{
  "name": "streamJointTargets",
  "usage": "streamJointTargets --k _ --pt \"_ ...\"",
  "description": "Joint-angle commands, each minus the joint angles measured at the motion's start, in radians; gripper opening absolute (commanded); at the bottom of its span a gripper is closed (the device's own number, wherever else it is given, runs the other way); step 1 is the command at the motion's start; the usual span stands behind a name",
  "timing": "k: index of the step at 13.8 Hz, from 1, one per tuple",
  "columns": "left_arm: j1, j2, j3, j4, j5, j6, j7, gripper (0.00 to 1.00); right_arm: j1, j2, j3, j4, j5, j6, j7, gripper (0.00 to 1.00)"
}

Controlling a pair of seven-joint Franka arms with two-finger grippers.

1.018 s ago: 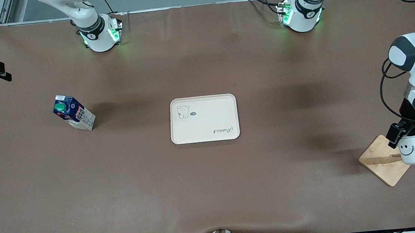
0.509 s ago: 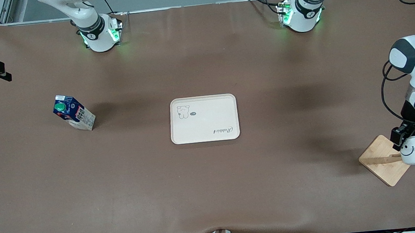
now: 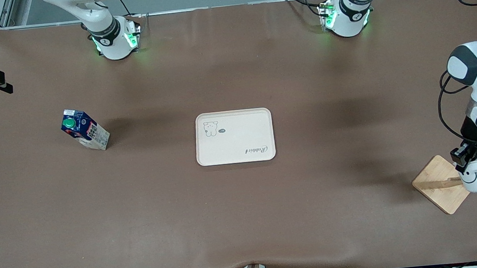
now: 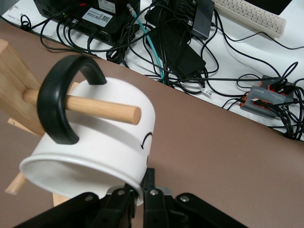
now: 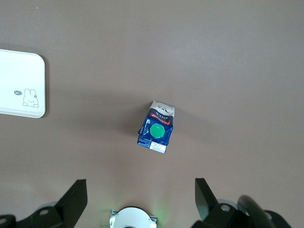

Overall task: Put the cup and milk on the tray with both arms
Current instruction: 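Grasp the white mug rim with the left gripper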

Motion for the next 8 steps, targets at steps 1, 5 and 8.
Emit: streamJointTargets --k 1,5,8 --pt "-0.002 0.010 -0.005 0.014 0.046 0.008 -0.001 0.00 -0.021 0.015 0.005 0.018 0.012 -0.006 -0.008 1.00" --pt "-0.003 -0.005 -0.017 0.026 0.071 -0.006 0.014 0.00 -0.021 0.017 0.005 0.018 0.014 -0.007 -0.007 1.00" --pt "-0.013 -0.034 -0.033 0.052 0.071 -0.101 0.014 0.00 -0.025 0.017 0.005 0.018 0.015 -0.009 -0.007 1.00"
